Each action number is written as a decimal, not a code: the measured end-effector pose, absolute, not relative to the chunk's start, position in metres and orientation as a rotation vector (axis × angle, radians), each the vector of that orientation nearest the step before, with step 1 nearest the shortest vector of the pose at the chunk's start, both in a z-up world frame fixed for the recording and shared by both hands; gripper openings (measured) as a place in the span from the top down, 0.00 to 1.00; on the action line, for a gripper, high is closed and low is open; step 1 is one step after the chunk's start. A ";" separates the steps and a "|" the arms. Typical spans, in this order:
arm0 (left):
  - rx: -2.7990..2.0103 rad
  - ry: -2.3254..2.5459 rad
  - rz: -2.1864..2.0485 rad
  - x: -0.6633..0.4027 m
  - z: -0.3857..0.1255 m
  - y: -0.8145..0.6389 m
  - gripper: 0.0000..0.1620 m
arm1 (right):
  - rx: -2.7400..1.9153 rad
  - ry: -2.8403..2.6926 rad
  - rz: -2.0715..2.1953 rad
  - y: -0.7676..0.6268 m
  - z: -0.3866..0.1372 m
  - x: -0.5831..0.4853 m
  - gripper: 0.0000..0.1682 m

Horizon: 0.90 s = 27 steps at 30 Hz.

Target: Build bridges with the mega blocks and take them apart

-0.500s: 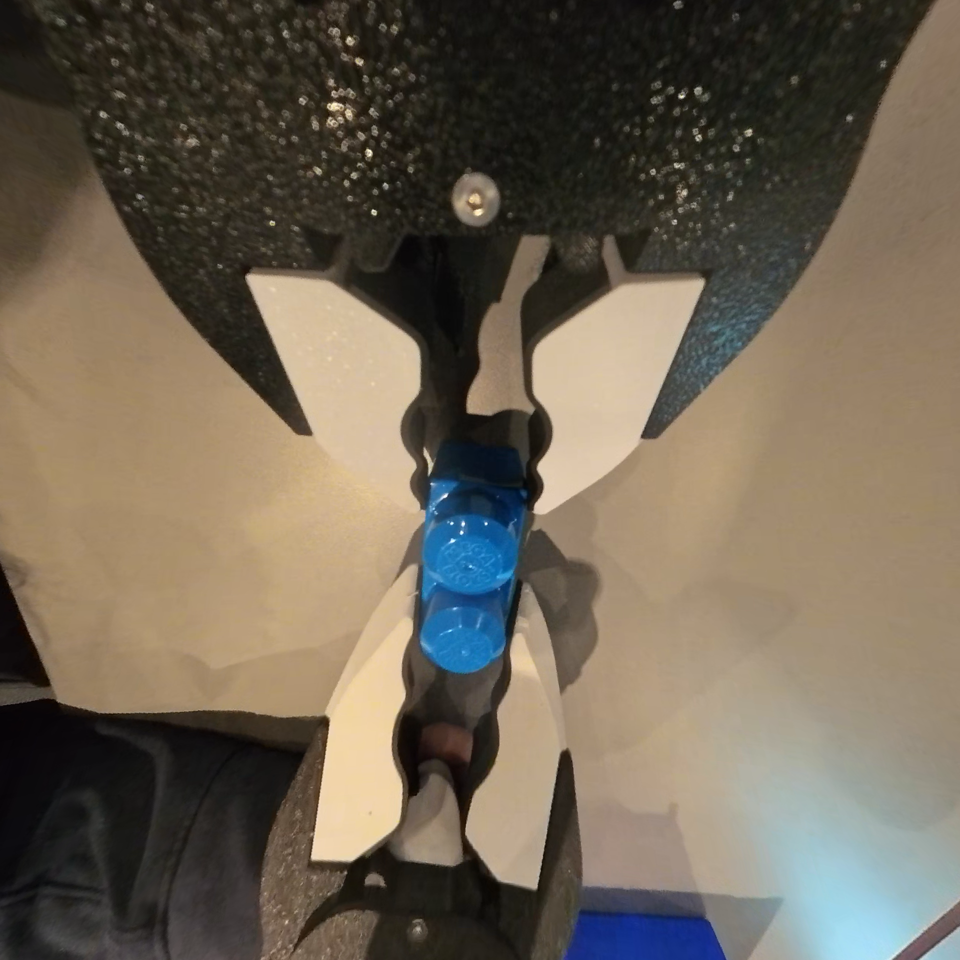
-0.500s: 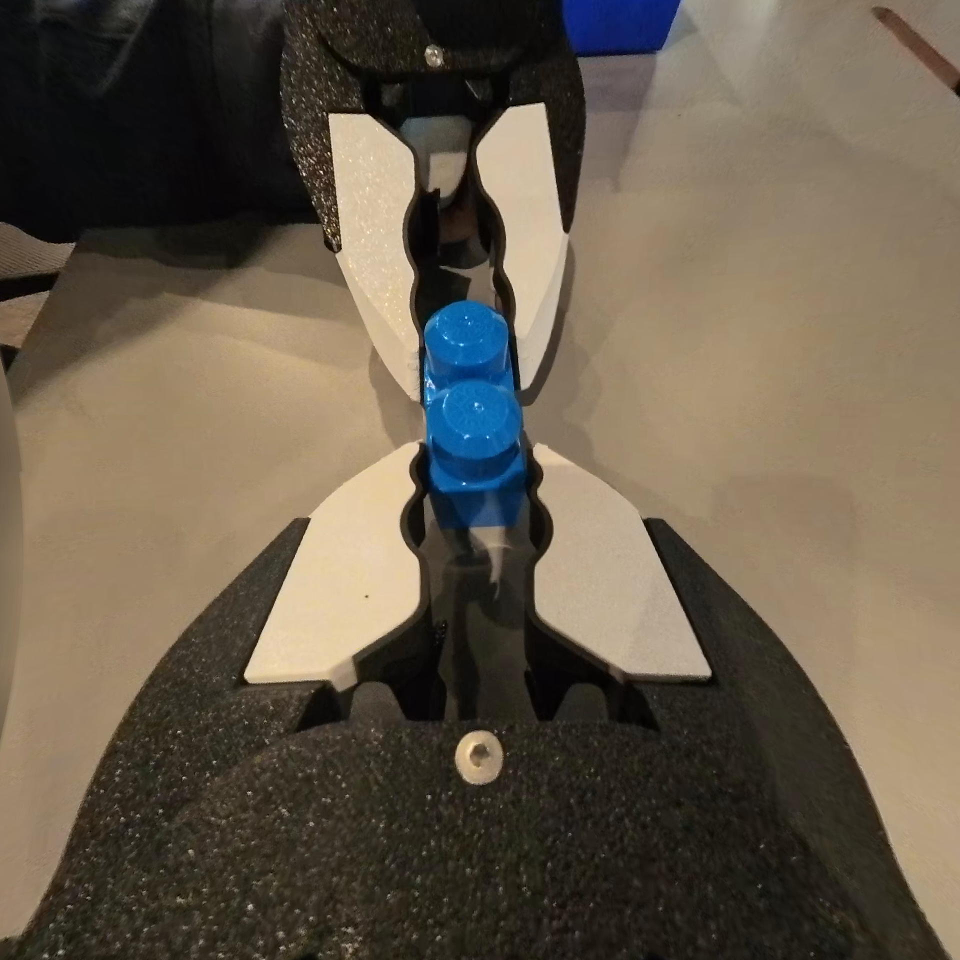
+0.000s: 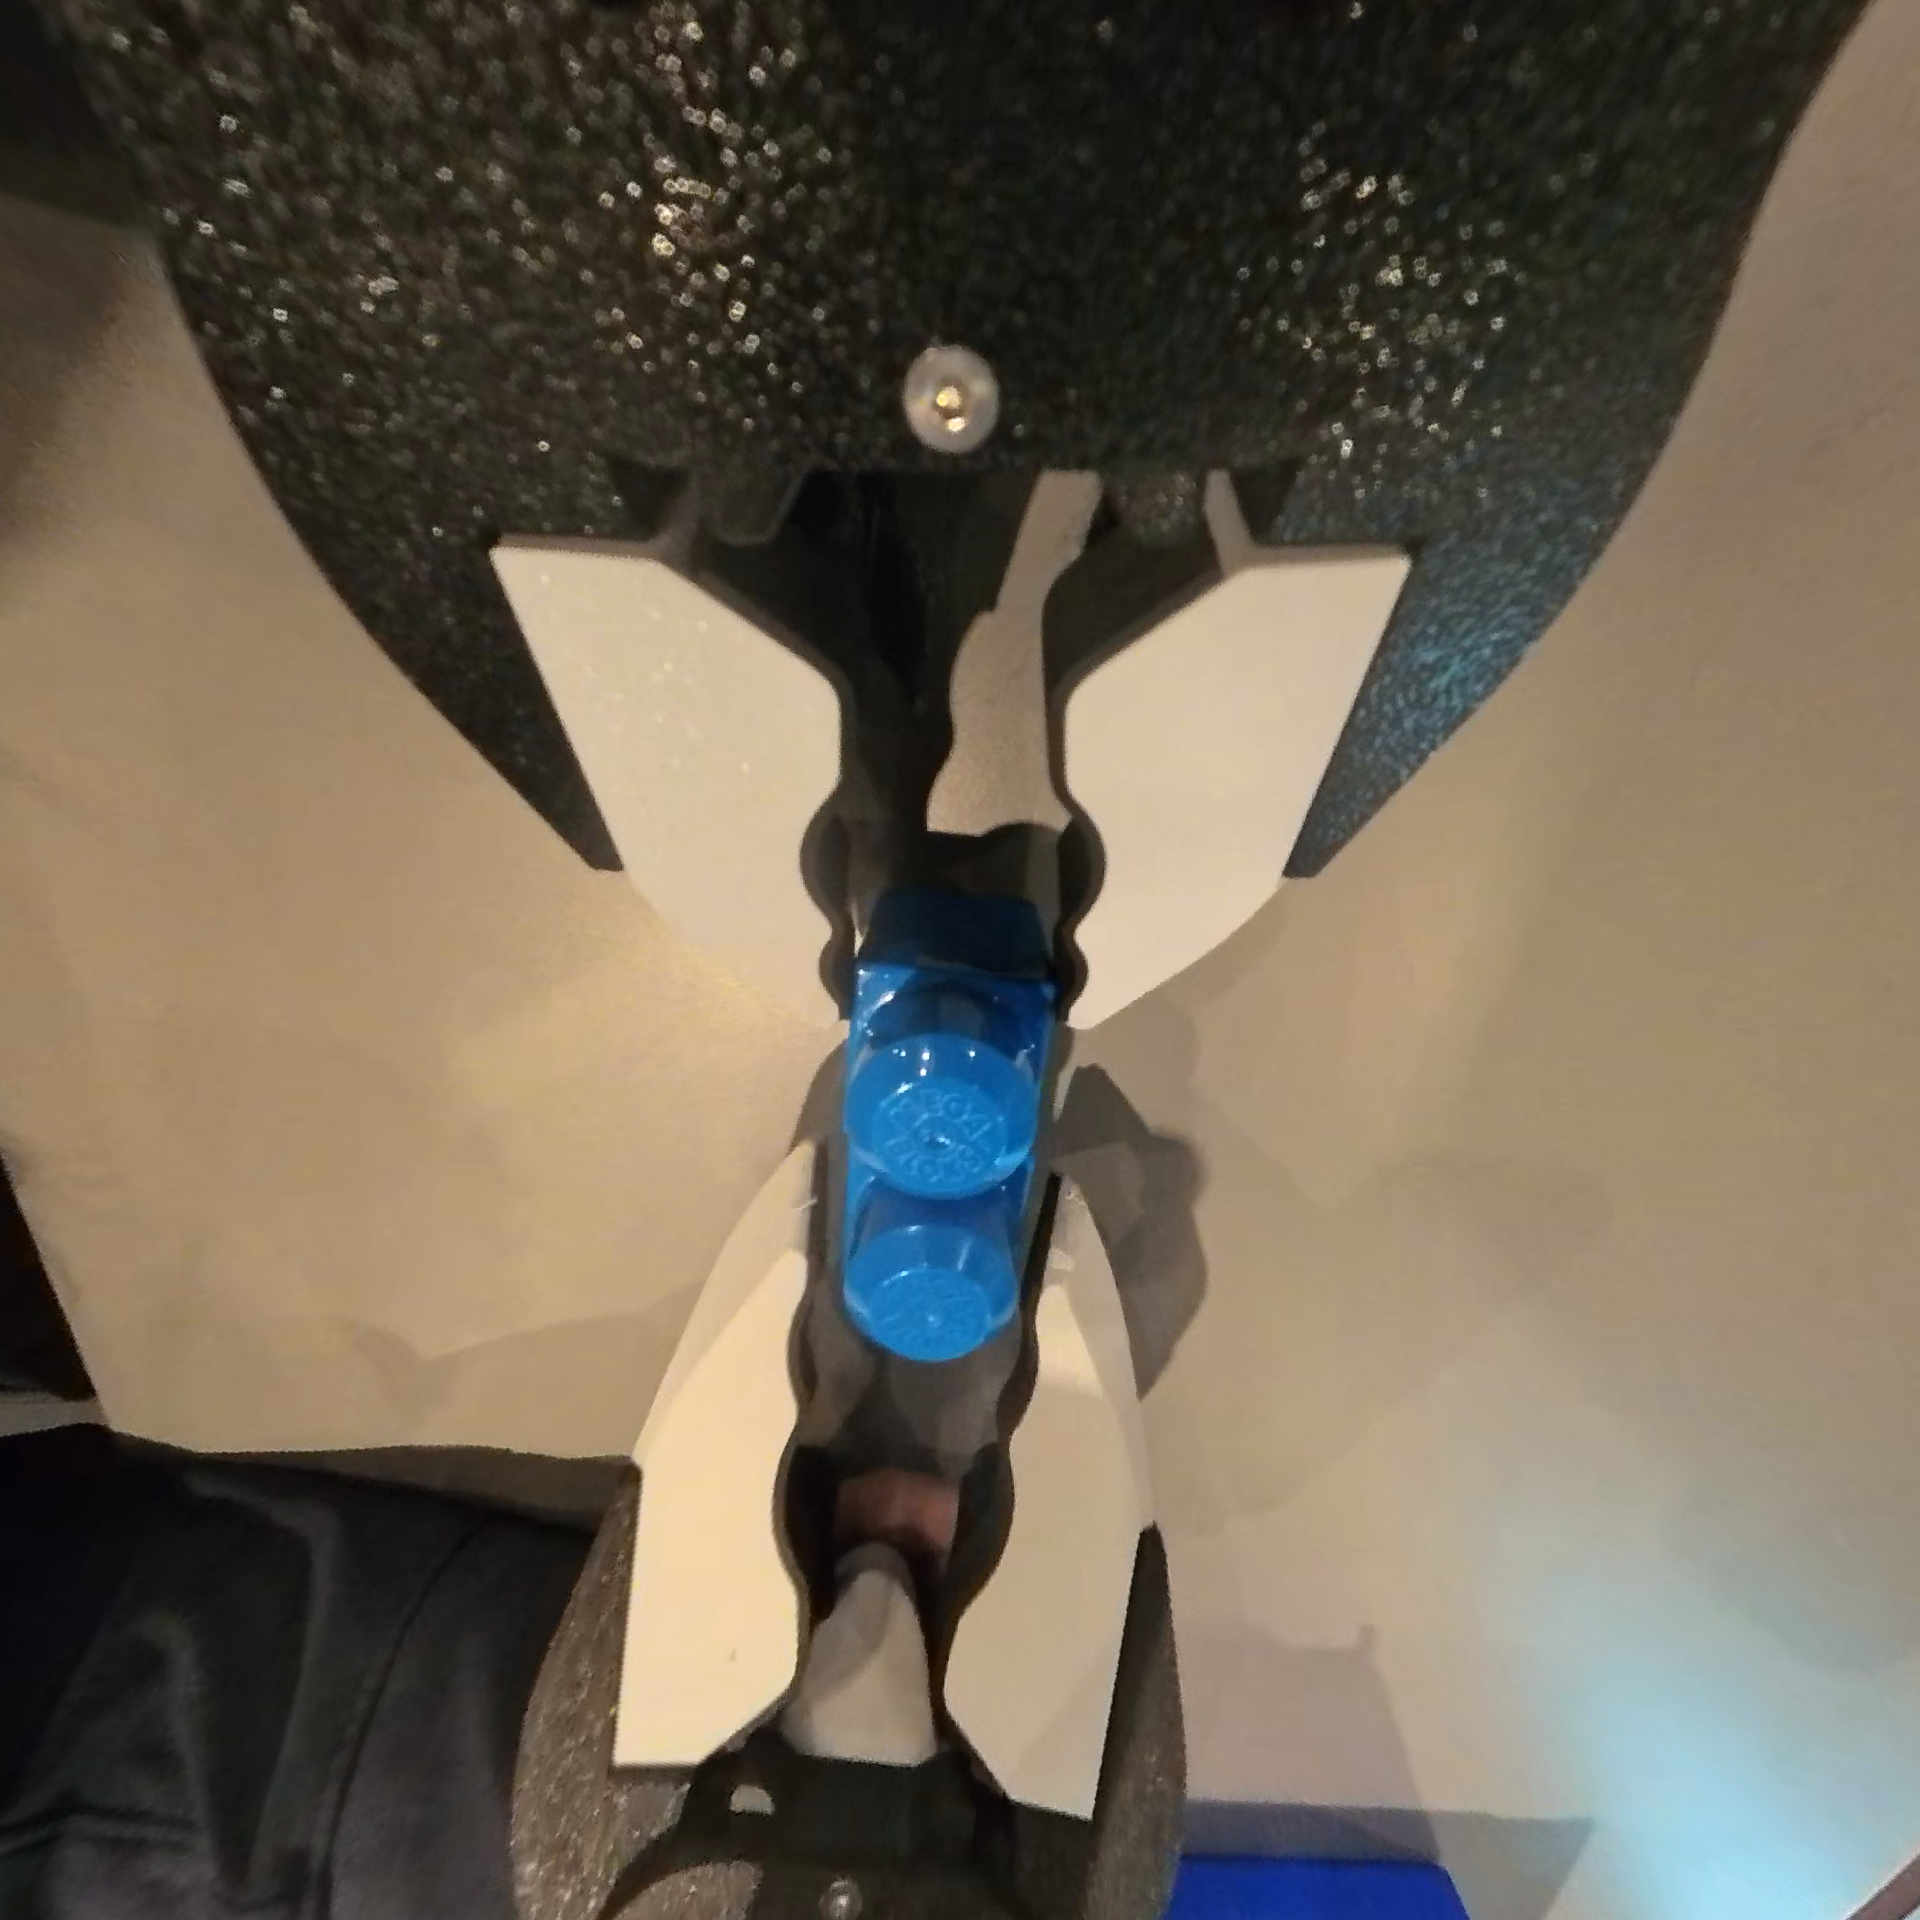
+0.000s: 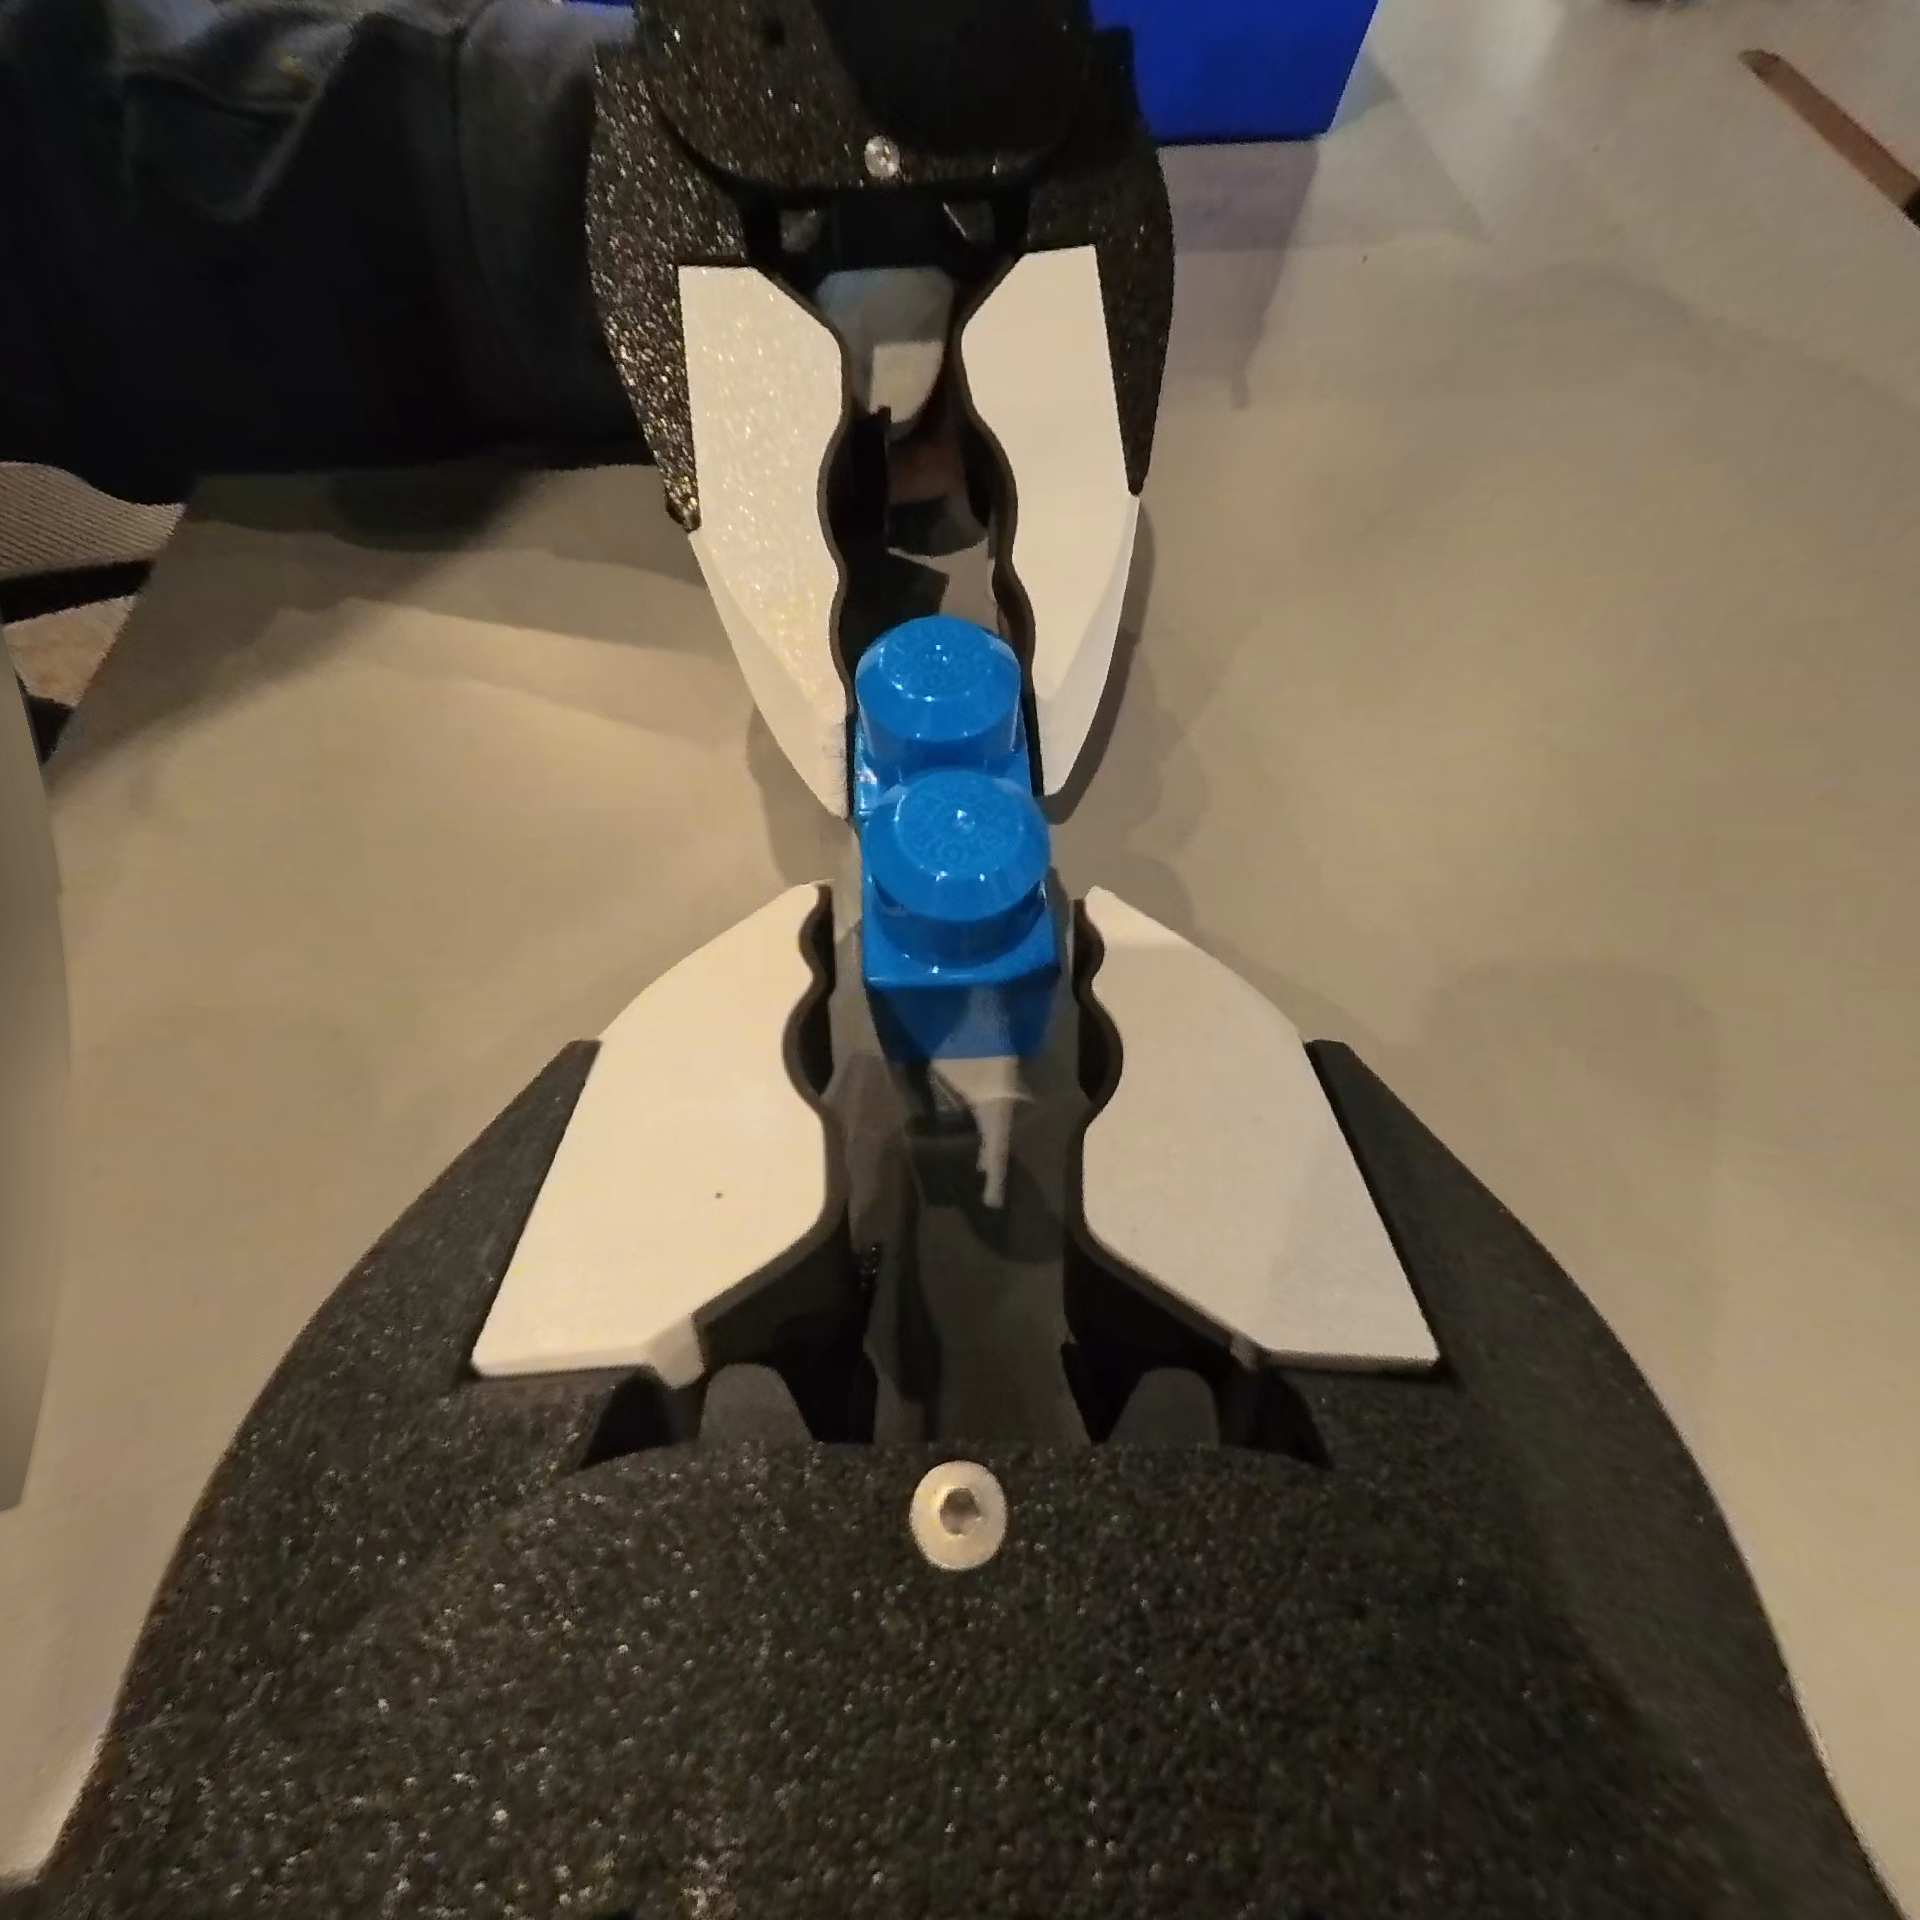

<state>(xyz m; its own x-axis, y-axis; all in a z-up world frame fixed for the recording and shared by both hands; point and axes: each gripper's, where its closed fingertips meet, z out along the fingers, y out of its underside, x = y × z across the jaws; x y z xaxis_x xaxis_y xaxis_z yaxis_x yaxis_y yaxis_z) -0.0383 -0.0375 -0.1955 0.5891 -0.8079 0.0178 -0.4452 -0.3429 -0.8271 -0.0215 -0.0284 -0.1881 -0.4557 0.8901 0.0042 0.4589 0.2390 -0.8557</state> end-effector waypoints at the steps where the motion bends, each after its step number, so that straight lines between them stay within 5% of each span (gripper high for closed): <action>1: -1.987 0.993 -0.544 -0.039 -0.196 -0.037 0.78 | -1.229 -2.009 1.149 -0.029 -0.187 -0.020 0.73; 3: -2.014 0.989 -0.526 -0.041 -0.199 -0.037 0.74 | -1.234 -1.980 1.190 -0.028 -0.182 -0.018 0.68; 6: -2.067 0.972 -0.536 -0.046 -0.204 -0.040 0.54 | -1.270 -1.949 1.230 -0.022 -0.180 -0.012 0.62; 11: -2.115 0.734 -0.501 -0.061 -0.193 -0.040 0.39 | -1.300 -1.879 1.290 -0.011 -0.172 -0.005 0.65; 16: -2.038 0.184 -0.214 -0.073 -0.163 -0.041 0.32 | -1.217 -1.741 1.299 0.002 -0.153 -0.010 0.77; 27: -1.977 -0.194 0.206 -0.037 -0.158 -0.037 0.22 | -0.999 -1.278 1.405 0.041 -0.099 -0.015 0.80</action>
<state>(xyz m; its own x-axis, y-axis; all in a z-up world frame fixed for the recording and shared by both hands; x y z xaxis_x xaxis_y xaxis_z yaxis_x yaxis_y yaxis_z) -0.0366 -0.0373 -0.1585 0.9717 0.2297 -0.0557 0.0422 -0.4003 -0.9154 -0.0147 0.0407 -0.0989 -0.2093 0.9774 0.0292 -0.1219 0.0036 -0.9925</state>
